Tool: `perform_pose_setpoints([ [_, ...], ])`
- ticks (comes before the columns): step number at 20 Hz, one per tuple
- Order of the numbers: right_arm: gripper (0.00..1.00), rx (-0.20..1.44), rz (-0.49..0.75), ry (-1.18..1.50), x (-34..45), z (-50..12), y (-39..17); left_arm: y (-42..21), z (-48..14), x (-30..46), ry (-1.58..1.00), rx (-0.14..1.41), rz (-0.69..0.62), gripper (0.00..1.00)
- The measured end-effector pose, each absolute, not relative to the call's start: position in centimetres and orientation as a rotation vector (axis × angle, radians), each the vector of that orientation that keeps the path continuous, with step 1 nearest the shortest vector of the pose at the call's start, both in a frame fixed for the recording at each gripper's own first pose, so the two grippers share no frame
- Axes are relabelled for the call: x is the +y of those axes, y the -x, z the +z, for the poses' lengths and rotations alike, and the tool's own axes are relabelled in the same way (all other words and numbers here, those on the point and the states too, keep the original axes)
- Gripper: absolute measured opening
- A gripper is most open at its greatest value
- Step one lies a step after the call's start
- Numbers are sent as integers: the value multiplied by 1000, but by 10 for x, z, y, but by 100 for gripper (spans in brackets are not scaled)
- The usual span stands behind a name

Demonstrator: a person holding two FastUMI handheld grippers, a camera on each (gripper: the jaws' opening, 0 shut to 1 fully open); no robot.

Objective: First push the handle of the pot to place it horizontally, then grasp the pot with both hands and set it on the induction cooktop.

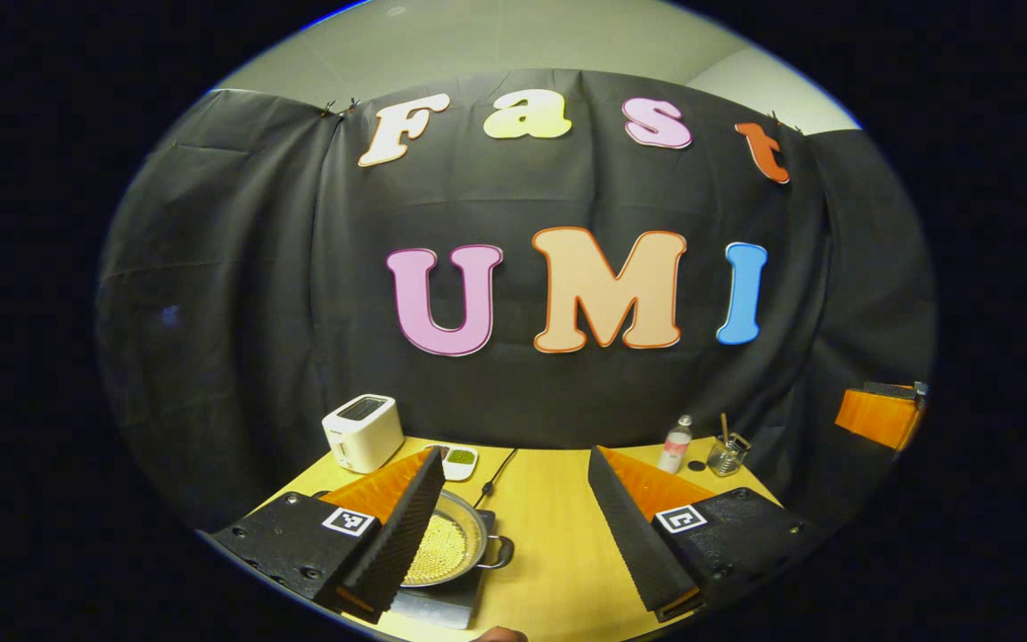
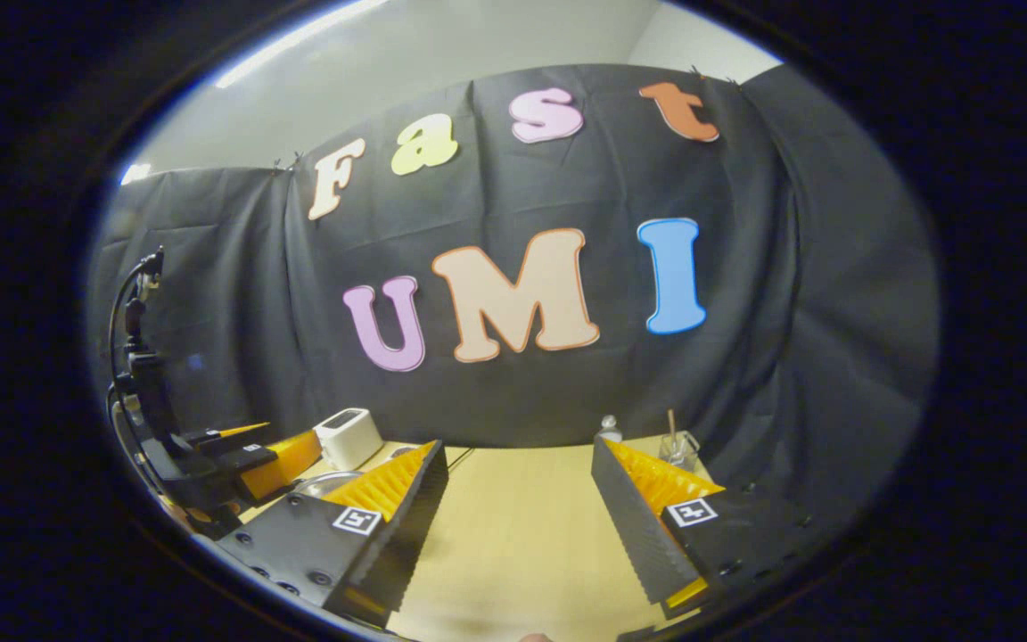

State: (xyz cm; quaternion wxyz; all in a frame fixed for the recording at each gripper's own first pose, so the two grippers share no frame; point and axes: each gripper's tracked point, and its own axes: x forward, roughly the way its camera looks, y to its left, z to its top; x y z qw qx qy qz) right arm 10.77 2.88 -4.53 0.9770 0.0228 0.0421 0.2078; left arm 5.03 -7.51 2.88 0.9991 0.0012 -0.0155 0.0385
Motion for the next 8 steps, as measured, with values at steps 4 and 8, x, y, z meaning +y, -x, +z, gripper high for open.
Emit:
perform_pose_setpoints([
  [4,91,44,374,1,-5,-39,-98,-39,34,-104,0,-55,31,99],
  [8,91,23,334,33,-27,-35,-89,-30,35,-117,-11,-67,14,98],
])
